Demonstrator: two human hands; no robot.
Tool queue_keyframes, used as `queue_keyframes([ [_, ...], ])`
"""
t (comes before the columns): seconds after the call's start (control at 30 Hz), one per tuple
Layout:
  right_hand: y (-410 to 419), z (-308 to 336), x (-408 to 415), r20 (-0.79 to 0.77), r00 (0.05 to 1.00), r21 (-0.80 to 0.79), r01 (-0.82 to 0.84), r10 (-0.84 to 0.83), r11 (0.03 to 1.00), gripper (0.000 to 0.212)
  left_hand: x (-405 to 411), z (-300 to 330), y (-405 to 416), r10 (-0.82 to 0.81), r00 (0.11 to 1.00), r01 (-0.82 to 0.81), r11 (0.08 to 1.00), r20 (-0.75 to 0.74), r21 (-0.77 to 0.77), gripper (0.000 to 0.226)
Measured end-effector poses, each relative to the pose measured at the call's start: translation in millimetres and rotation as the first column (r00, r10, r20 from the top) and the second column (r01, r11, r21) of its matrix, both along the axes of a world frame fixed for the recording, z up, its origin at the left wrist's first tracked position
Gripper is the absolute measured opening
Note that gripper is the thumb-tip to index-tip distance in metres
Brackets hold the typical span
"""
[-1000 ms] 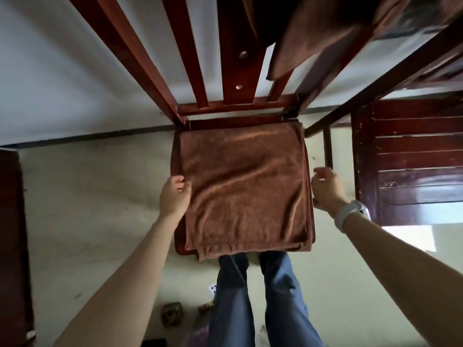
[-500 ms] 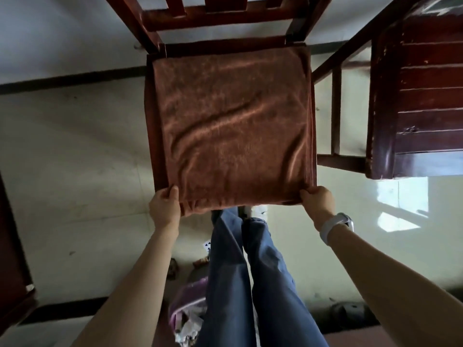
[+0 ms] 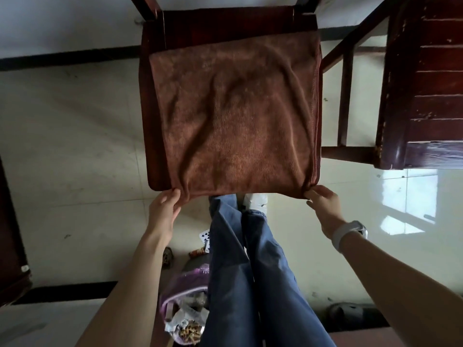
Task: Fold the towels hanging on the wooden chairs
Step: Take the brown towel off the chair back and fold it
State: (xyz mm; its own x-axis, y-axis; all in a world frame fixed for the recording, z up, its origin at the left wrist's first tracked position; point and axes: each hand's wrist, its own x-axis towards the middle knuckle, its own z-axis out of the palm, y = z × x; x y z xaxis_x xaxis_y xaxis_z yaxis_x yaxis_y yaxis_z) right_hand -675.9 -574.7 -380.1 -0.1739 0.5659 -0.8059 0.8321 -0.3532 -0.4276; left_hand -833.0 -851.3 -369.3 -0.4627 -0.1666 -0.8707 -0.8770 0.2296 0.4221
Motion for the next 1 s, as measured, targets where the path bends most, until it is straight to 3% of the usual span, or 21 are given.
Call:
queue_keyframes([
  [0.1,2.1,-1.0,-0.5,-0.011,1.000,-0.028,0.029,-0.029,0.999,0.023,1.8,-2.6,-2.4,0.014,1.000,-0.014,0.999,0.008,0.039,0.013],
  [0.4,8.1,40.8,5.8,-0.075,0.997,0.095,-0.029,0.036,0.995,0.012,-5.7,42.3,-13.9,-0.077,0.992,0.080,0.996,-0.096,0.028,0.006],
  [0.53,22.9,76.2,-6.0,-0.145,0.981,-0.009,0.126,-0.126,0.992,0.019,-19.1,72.8,-12.5,-0.004,0.998,0.005,1.000,-0.068,0.021,0.010],
  [0.73,41.6,114.1,-21.2,-0.227,0.886,-0.180,0.371,-0.405,0.911,0.021,-35.9,103.0,-6.2,0.177,0.984,-0.175,0.978,-0.011,0.111,0.005],
  [1.0,38.5,111.2,-6.3,-0.193,0.870,-0.220,0.413,-0.454,0.884,0.021,-28.4,106.7,-9.6,0.203,0.966,-0.231,0.956,0.159,0.181,0.010],
])
